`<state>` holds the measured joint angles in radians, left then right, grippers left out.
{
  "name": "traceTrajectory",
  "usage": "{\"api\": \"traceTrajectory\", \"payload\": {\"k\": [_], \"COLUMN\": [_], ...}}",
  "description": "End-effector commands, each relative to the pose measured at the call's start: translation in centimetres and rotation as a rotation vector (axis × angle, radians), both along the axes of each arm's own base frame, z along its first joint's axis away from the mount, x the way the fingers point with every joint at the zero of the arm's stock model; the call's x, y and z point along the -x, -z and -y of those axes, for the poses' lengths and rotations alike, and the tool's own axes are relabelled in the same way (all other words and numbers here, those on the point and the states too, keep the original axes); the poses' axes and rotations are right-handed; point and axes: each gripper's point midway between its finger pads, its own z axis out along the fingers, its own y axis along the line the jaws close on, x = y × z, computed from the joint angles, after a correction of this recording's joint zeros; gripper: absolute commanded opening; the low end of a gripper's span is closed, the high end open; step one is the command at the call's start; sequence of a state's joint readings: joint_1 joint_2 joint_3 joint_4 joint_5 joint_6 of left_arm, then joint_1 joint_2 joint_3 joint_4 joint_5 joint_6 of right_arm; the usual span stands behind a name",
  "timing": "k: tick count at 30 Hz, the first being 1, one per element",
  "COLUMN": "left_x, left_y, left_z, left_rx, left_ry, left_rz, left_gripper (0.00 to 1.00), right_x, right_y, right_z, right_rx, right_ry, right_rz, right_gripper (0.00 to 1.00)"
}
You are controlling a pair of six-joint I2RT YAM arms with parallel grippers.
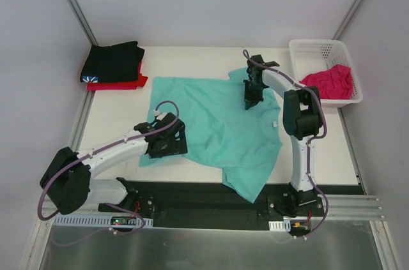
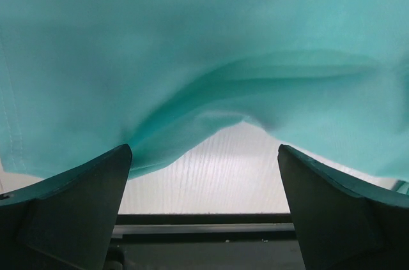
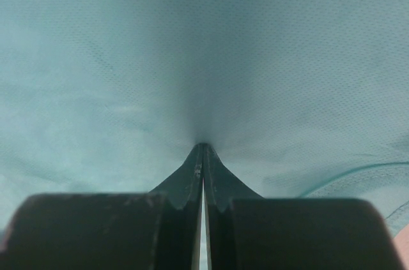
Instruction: Fold and stack the t-shirts
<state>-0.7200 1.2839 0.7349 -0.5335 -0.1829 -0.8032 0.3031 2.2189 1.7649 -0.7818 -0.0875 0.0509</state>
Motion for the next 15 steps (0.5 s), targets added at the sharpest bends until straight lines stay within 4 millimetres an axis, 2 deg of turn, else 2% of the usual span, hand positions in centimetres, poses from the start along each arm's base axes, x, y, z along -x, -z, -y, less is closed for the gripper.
{"api": "traceTrajectory", "payload": {"k": [1,6,11,14,15], "left_x": [2.9,4.4,4.3,3.4,2.5], "left_y": [0.0,-0.8,-1.1,-2.0,-2.9], "left_z": [-0.5,-0.9,-1.6,-1.2,-0.6], "left_rx": [0.027,0.030,0.003,-0.008,0.002], "left_ry": [-0.023,-0.009,-0.003,0.014,0.017], "left_rz": [-0.048,-0.044,-0.024,0.002,0.030], "left_gripper": [0.99,0.99,0.99,0.99,0.99], "right_x": [0.3,0.4,0.9,1.2,1.4], "right_y": [-0.3,-0.4,-0.4,-2.5,-3.3], "right_z": [-0.5,-0.4,-0.2,-0.6,-0.9], "right_rx": [-0.023,-0.021,-0.020,-0.029,-0.024], "right_ry": [-0.011,-0.015,-0.020,-0.029,-0.047], "right_rz": [-0.005,-0.002,-0.011,0.017,0.032], "right_gripper": [0.01,0.01,0.01,0.01,0.01]}}
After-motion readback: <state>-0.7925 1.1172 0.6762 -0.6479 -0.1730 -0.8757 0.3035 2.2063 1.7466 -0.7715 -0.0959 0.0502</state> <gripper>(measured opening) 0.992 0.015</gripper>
